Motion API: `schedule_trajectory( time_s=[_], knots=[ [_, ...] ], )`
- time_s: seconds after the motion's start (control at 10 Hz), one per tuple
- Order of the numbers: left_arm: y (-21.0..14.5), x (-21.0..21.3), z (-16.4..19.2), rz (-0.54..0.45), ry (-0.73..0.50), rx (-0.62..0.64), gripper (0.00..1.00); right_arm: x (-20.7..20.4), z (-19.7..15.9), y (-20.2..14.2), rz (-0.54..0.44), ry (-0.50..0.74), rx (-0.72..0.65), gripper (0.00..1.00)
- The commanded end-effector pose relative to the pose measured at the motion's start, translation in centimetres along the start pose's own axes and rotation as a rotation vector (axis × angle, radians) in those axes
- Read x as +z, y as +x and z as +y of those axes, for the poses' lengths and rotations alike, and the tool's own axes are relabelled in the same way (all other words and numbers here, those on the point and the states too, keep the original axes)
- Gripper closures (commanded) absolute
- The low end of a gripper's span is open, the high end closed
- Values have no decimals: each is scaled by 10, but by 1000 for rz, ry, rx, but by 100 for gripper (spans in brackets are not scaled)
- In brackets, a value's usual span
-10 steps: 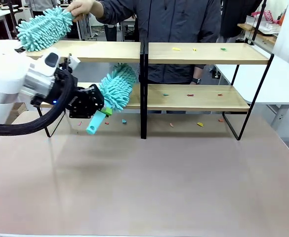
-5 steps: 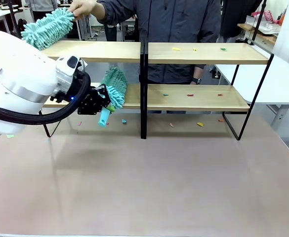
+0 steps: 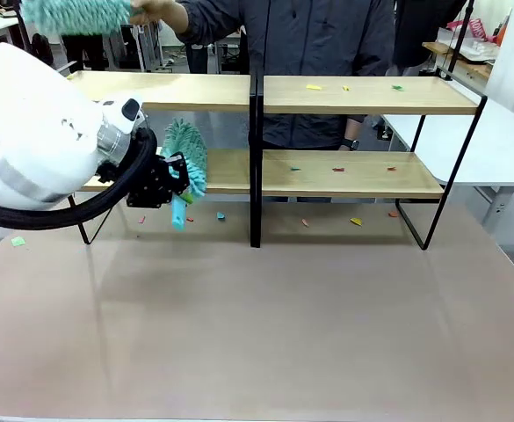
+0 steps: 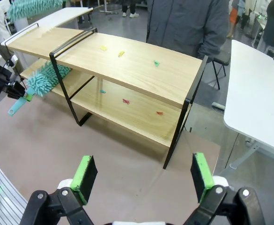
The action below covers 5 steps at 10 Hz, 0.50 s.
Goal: Clean the shelves.
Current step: Clean a randomly selected level of the Shelf with the Duster.
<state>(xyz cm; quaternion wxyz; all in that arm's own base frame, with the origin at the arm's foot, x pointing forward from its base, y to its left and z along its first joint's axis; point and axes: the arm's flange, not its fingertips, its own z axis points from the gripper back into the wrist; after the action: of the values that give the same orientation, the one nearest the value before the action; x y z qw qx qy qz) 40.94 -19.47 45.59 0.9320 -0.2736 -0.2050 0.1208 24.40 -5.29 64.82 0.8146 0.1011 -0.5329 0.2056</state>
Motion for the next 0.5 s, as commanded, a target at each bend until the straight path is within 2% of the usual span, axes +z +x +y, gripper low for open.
schedule_trajectory(
  time_s=[0.0,0.2,0.4],
  knots=[
    [-12,24,-3,33,118,33,100,0,-1,0,-4,1,9,0],
    [-21,34,-1,30,255,63,100,0,-1,0,-4,1,9,0],
    [-35,56,3,-1,239,115,100,0,-1,0,-4,1,9,0]
  ],
)
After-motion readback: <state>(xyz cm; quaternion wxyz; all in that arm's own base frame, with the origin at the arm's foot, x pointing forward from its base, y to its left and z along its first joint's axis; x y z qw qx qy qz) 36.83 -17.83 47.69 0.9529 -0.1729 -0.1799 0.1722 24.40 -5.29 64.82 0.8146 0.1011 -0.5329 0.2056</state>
